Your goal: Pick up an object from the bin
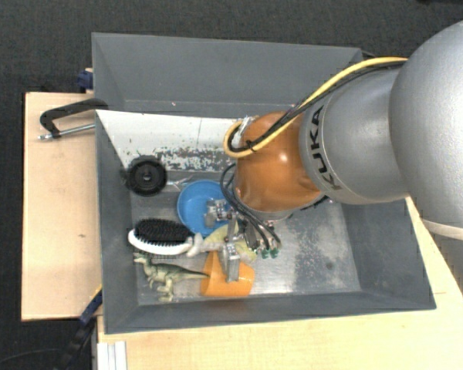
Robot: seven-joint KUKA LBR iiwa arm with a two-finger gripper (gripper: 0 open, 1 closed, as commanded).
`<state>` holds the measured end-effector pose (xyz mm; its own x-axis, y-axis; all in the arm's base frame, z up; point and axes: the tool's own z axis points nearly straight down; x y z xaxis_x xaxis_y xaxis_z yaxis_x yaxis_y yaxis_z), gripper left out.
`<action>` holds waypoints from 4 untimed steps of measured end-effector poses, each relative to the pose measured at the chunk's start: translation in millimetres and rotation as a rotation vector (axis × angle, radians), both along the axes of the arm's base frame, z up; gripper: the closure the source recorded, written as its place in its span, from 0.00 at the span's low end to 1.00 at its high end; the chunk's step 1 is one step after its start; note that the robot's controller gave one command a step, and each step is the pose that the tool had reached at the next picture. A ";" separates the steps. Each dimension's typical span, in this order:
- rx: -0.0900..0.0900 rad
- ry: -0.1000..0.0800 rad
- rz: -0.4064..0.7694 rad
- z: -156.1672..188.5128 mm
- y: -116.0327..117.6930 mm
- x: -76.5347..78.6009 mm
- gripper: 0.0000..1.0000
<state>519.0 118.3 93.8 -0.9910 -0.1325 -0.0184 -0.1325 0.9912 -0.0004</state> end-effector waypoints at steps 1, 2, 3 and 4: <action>0.009 -0.002 -0.106 -8.2 -9.6 1.7 0.00; 0.006 0.001 -0.205 -9.0 -6.8 -0.9 0.00; 0.004 0.003 -0.251 -9.5 -5.1 -1.5 0.00; 0.006 0.002 -0.292 -9.7 -3.4 -1.3 0.00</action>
Offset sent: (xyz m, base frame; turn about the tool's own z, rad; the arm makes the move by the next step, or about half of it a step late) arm -0.0088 -0.0136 -0.0238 0.1058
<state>517.7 115.0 84.0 -0.9873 0.1581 -0.0165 0.1580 0.9874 0.0052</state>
